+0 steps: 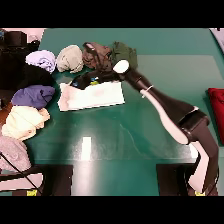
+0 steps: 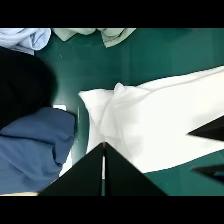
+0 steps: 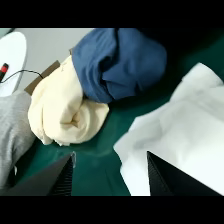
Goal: Fold the shirts.
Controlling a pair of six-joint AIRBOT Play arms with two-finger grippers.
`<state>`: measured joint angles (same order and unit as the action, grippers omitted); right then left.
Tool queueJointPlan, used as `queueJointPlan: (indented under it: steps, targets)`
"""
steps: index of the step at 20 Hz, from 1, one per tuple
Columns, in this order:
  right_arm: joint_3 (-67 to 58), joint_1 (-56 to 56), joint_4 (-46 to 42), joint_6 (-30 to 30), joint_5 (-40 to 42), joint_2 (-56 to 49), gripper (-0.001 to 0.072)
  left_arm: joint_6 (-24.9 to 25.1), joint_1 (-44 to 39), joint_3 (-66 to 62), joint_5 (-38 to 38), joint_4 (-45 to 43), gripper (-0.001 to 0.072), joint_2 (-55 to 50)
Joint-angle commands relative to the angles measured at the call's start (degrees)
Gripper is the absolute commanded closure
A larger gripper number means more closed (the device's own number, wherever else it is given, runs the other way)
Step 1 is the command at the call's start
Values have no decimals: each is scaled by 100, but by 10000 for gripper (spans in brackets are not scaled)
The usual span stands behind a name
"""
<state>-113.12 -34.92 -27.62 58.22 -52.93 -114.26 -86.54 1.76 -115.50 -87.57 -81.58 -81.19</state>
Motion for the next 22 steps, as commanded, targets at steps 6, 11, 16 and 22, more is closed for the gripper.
queueJointPlan:
  steps: [6, 11, 16, 22]
  targets:
    - [1993, 2361, -1838, 1351, -1427, 1126, 224, 22, 4, 9, 26, 92, 685, 7]
    - [2422, 2691, -1217, 1425, -1467, 623, 33, 109, 0, 9, 44, 138, 685, 7]
    - [2391, 2295, -378, 1440, -1263, 44, 42, 151, 0, 9, -11, 146, 685, 7]
    - [1307, 1502, -400, 1438, -1110, -485, 283, 151, 0, 9, -20, 146, 685, 7]
